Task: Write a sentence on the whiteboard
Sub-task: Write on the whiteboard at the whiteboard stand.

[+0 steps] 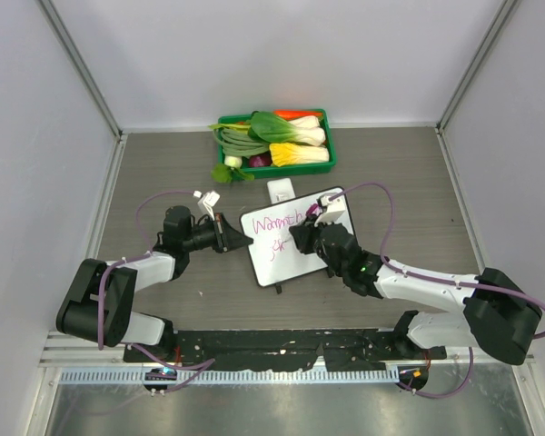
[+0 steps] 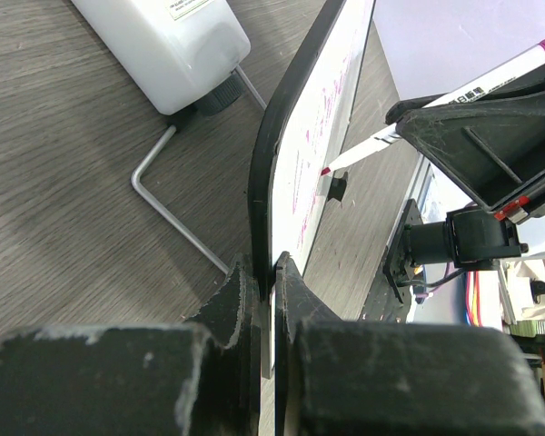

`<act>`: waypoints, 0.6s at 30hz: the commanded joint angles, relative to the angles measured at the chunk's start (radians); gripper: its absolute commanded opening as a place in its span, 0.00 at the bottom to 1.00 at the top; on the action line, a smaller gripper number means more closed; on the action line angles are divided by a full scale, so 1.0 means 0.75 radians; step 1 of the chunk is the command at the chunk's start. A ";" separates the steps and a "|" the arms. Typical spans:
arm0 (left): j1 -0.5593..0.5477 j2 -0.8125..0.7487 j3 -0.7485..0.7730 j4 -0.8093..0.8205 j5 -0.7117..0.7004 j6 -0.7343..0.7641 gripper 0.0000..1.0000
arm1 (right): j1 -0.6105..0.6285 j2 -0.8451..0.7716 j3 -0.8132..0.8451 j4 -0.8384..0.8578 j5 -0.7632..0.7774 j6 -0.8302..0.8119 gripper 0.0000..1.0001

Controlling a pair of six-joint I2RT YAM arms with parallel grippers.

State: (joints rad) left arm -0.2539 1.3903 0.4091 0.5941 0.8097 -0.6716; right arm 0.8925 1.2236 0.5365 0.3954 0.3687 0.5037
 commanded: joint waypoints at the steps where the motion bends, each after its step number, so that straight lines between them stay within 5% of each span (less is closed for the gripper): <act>1: 0.007 0.020 -0.004 -0.054 -0.133 0.110 0.00 | -0.018 -0.022 0.029 -0.034 0.114 -0.021 0.01; 18: 0.005 0.022 -0.004 -0.054 -0.133 0.110 0.00 | -0.032 -0.095 0.025 0.000 0.065 -0.015 0.01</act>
State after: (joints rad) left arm -0.2539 1.3903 0.4091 0.5941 0.8097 -0.6716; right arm 0.8787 1.1969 0.5369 0.3687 0.4061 0.5034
